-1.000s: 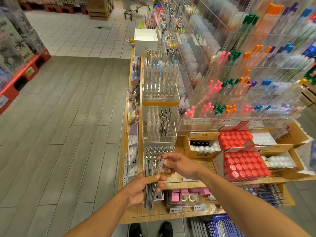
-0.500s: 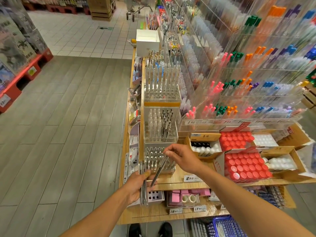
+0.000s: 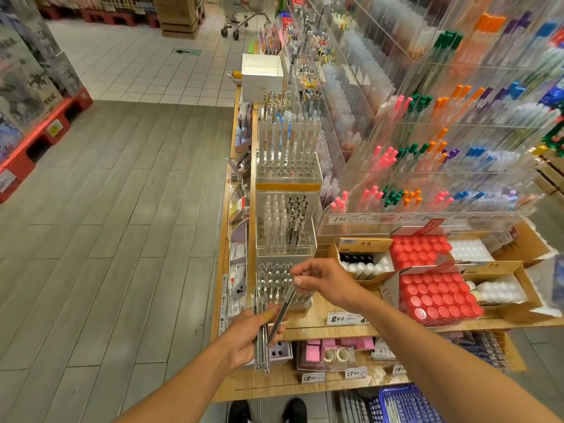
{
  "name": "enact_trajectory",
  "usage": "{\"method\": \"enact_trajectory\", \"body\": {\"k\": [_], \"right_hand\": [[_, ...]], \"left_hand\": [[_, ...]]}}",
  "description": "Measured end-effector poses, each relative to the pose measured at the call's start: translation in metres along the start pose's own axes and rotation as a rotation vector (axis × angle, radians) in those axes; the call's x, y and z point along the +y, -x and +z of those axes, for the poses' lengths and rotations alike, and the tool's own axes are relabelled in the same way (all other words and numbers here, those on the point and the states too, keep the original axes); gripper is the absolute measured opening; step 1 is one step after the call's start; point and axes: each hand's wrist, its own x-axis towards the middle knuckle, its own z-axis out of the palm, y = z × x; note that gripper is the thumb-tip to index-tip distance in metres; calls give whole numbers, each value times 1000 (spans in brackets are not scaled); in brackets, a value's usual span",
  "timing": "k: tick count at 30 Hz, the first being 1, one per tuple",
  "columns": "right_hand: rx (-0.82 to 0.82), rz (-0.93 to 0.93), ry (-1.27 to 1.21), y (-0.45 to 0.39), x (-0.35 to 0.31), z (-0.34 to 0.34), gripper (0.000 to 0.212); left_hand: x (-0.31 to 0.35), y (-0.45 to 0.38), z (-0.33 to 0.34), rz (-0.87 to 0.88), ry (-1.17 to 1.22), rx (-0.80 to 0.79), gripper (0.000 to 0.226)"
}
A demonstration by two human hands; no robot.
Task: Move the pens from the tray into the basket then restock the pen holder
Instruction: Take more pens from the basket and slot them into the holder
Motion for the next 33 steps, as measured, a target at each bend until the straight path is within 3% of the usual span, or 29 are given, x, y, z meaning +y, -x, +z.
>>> {"method": "enact_trajectory", "body": {"k": [6, 13, 17, 27, 33], "right_hand": [[46, -42, 15, 0, -5, -9, 10], [141, -210, 624, -3, -7, -1, 11], [182, -240, 779, -8, 7, 10, 15], [145, -265, 937, -13, 28, 20, 11], [83, -395, 1133, -18, 34, 30, 14]], "left_hand": [[0, -1, -4, -15, 58, 27, 32], [-8, -2, -10, -31, 8, 119, 22], [-7, -2, -9, -13, -22, 126, 21], [-6, 1, -11, 33, -5, 146, 21], [-5, 1, -9, 33, -34, 113, 24]]}}
